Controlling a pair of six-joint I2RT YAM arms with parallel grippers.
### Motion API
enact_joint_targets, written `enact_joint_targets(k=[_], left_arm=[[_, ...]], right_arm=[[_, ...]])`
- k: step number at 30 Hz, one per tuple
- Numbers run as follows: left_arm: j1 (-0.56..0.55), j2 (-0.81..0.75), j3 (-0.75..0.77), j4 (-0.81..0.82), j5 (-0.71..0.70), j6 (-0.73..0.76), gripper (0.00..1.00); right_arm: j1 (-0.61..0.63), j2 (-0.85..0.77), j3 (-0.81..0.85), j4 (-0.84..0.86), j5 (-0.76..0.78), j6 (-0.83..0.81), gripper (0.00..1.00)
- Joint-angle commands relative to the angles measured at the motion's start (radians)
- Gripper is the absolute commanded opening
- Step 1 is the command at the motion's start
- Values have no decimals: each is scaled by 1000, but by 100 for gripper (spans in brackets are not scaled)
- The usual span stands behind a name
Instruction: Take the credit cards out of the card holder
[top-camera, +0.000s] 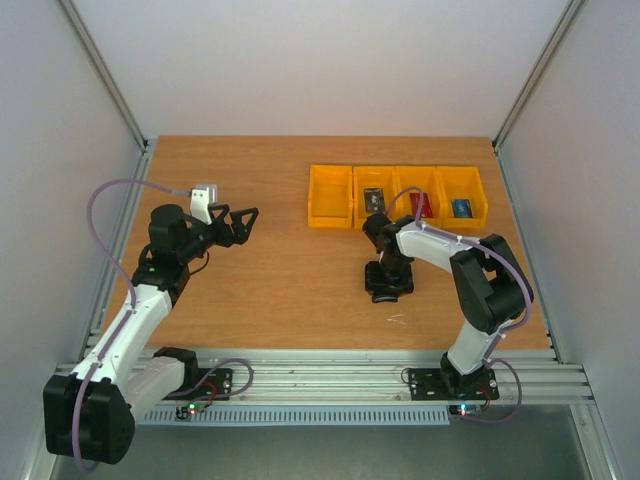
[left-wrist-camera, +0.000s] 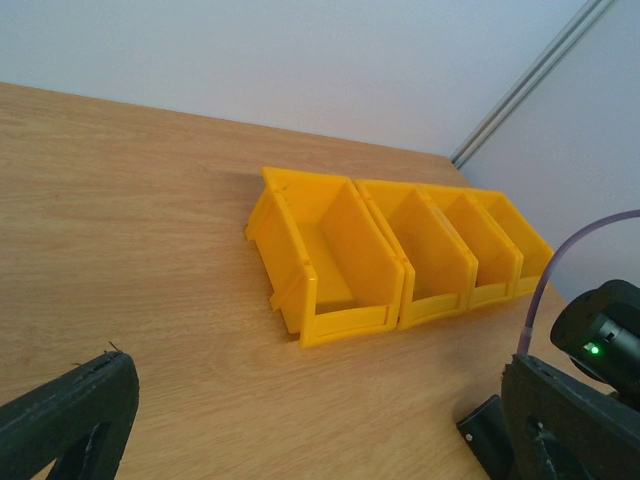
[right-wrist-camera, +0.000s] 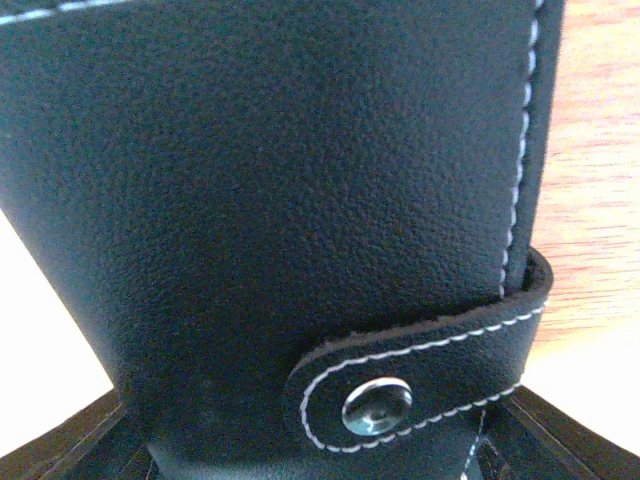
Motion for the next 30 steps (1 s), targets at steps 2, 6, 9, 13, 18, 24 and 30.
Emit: enact_joint_targets(k=[2,6,9,13,18,24,30], left_arm=[[-5,7,33,95,59,20,99],[-7,17,57,149,59,-56,99],[-8,18,85,198,55,-161,99],[-14,33,134,297,63,-334,99],[-41,46,199,355,99,-432,99],[-81,23,193,405,219,-386,99],[-77,3,199,442,247,-388,99]], right_arm=[[26,-109,110,-8,24,-45,68],[38,-179,224,-27,39,-44,64],[64,-213,347,-46,74,-44,62],[147,-225,522,8,148,-127,59],[318,-176,725,111,234,-242,58],[408,-82,886,144,230,-315,57],[460,-45,953,125,231,-378,58]])
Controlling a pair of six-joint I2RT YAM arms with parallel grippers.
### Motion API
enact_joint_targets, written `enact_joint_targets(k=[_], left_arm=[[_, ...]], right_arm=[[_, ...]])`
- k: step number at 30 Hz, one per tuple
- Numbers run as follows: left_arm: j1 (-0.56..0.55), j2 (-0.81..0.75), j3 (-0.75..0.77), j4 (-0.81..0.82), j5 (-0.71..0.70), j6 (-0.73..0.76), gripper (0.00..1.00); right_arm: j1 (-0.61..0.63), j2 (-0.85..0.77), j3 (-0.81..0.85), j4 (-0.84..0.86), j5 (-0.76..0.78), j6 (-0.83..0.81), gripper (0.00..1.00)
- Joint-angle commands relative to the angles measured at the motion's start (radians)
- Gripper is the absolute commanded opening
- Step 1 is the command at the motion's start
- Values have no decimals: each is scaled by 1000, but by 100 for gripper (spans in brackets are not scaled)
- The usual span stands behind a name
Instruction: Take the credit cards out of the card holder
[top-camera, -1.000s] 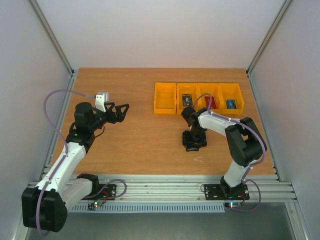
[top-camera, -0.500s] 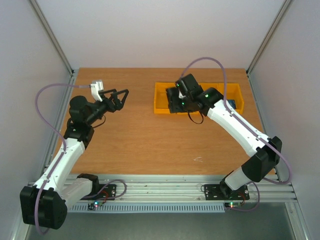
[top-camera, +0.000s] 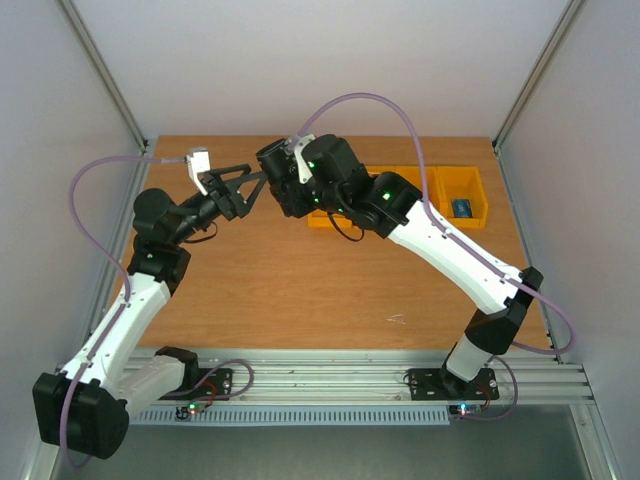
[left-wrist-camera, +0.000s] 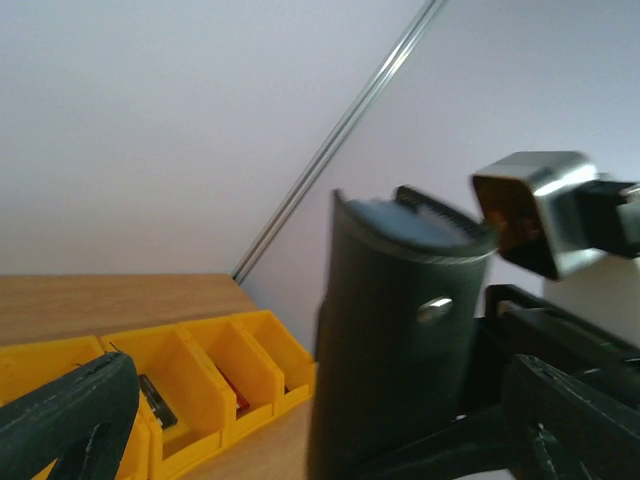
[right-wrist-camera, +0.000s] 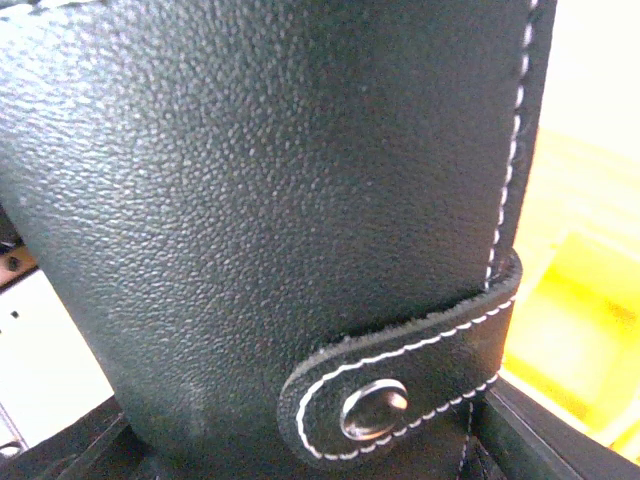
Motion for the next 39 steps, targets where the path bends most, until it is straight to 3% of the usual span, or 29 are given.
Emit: enact_joint_targets(k=[1,7,9,16,18,23,27,30,32,35,39], left_arm=[[-2,-25,13,94,62,-7,99],[-25,-10,11,18,-44,29,97],[-25,-9,8,14,-61,27,83],[-25,-20,-5,22,-36,29,15],[-25,-22,-9,19,-39,32,4],[-25,-28,-10,33,-4,79,0],[-25,-32,-12,53,56,155,0],[-29,-30,-8,72,182,209,0],[-42,-30,-5,68,281,286,0],[-66,-35,0,48,385,378,0],[-70,-25,15,65,424,401,0]], right_arm=[[34,17,60,6,24,-71,58],[78,35,83,26,23,-137,58],[88,37,83,30,21,-155,58],[89,24,67,21,43,-181,62],[89,23,69,7,59,-202,67],[62,-16,68,-82,10,-275,98],[-53,-94,72,-214,-345,-328,99],[-165,-108,118,-302,-732,-339,99],[-204,-89,170,-341,-857,-354,99],[-213,-48,231,-386,-903,-382,98],[-213,19,307,-460,-978,-405,87]])
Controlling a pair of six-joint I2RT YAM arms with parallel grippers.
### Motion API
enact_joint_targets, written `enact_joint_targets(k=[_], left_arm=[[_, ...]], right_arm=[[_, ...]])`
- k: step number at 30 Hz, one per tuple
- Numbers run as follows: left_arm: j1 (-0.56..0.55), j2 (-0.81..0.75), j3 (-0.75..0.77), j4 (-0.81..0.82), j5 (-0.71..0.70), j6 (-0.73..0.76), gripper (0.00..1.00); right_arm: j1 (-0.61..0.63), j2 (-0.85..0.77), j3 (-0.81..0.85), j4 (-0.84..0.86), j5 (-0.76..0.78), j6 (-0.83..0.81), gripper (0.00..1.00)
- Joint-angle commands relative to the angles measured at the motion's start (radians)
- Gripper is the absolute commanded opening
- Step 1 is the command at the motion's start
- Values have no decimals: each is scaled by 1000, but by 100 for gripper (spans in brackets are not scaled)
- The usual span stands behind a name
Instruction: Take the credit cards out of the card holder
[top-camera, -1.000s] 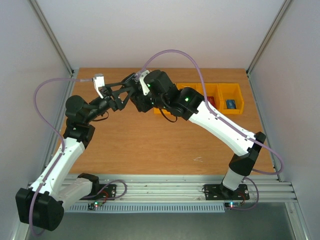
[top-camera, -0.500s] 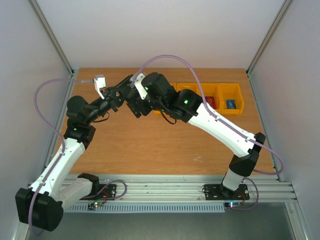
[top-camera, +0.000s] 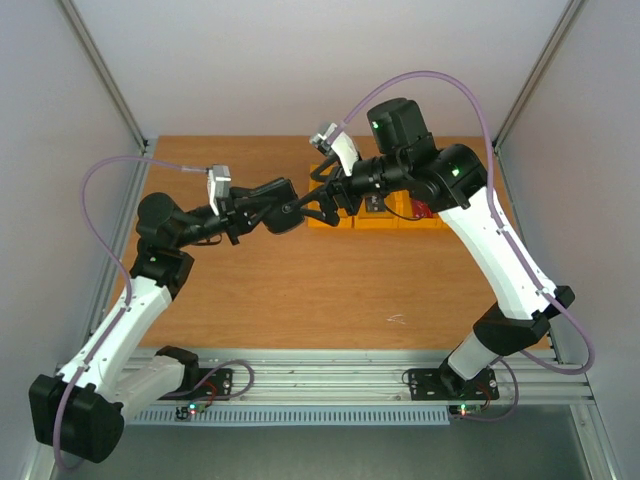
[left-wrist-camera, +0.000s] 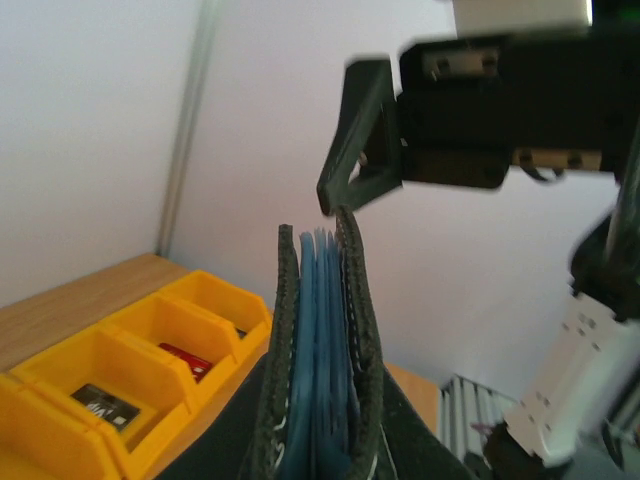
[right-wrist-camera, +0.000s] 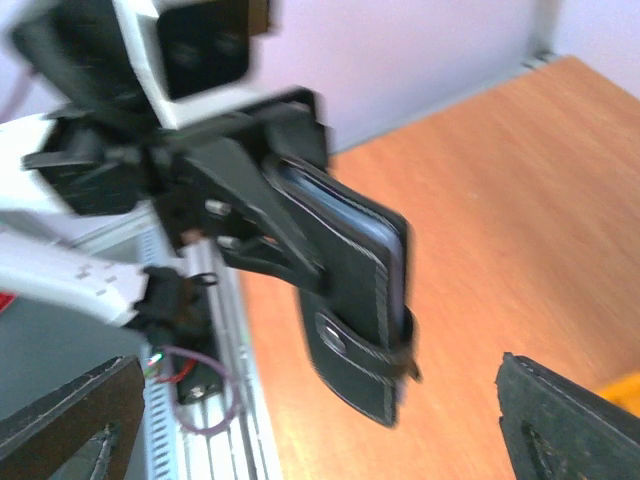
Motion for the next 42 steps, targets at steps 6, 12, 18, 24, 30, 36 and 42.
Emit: enact_joint_targets(k=[6,12,18,24,30,36,42], left_arm=[[-15,-8,33,61,127,105,0],[-19,-14,36,51,149,133,0],[-18,-18,33,50,157,149,0],[-18,-18,33,44,153,156,0],[-20,-16,30,35,144,150,0],[-22,-20,23,20,128,143,1],[-22,-45,-18,-22,67,65,23]], right_arm=[[7,118,100,-132,-256,-42,68],[7,140,90,-115,-228,-31,64],[-23,132,42,-88,-196,-34,79],[-24,143,42,-89,-192,-51,90],[-24,167,45,-89,-266,-39,29],[-26,155,43,-75,-275,-36,1],[-75,93,22,21,-349,12,1]])
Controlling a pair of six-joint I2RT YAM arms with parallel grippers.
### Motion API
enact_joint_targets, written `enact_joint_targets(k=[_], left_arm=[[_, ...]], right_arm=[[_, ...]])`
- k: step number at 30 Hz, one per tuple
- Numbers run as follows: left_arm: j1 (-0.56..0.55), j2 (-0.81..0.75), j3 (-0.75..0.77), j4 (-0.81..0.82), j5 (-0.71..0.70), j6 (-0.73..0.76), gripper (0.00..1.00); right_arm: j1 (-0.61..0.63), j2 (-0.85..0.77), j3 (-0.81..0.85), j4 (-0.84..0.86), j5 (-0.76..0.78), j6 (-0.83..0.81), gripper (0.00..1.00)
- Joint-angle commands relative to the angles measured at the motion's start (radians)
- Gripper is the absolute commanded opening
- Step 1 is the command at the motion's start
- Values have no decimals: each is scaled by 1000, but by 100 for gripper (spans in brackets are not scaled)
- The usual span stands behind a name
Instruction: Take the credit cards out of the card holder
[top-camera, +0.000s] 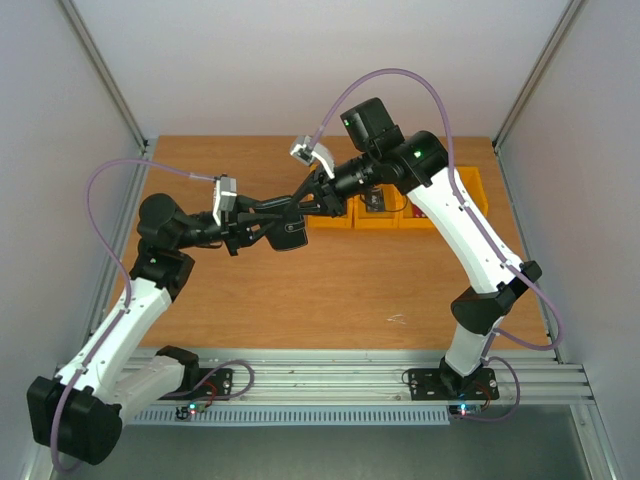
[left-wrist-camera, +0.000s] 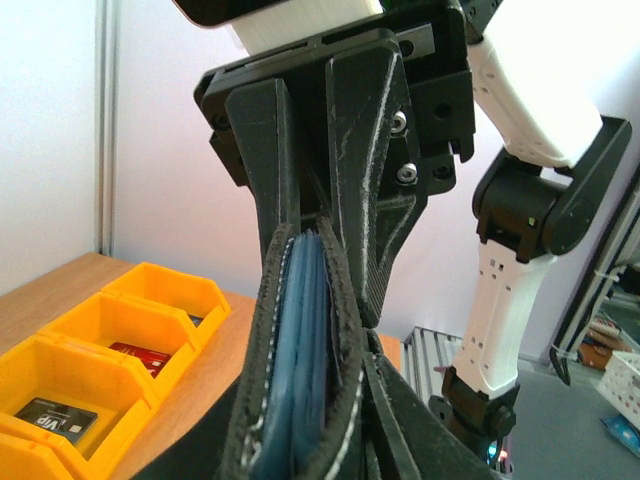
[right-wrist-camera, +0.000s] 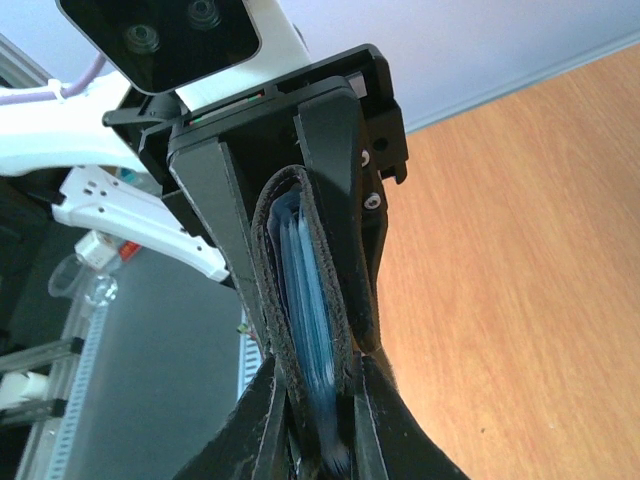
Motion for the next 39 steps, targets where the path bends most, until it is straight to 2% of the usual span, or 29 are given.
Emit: enact_joint_targets(k=[1,6,12,14,16,18,21,22,23,25,26,29,32,35,39], left_arm=[[-5,-38,-25,2,-40,-1,24],[-4,-39,-30,-10,-25,20,27],[-4,-40,-38,-25,-2,26,40],[-4,-40,-40,-25,-1,26,40],[-5,-40,-38,-22,1,26,35],[-5,-40,-36,-22,3,28,25],[-4,-41,-35,-26,3,29,2],[-5,-41,-35,-30,-6,29,1],[-6,-41,-35,-38,-25,28,0],[-9,-46,-38,-67,-105,17,0],[-10,-50,-38,-90,-166,11,0],[-10,-54,-40,-142,-338,-13,0],[-11,-53,-41,-155,-426,-28,0],[-12,-46,-40,-156,-436,-34,0],[-16,-40,-40,-147,-454,-47,0]], right_arm=[[-36,-63,-8,95,-87,82,1],[-34,-58,-7,95,-94,88,1],[-35,-74,-2,96,-76,68,1],[-35,-74,3,86,-73,60,1],[-36,-70,10,73,-78,57,1],[-37,-67,10,65,-82,56,1],[-36,-63,11,63,-58,61,2],[-36,-60,10,64,-36,72,10],[-35,-58,10,65,13,89,22],[-35,-56,9,74,233,144,40],[-33,-55,8,78,361,176,45],[4,-65,-3,80,787,254,46],[105,-95,-52,122,1062,219,46],[207,-96,-80,172,1134,176,45],[273,-83,-105,216,1094,195,44]])
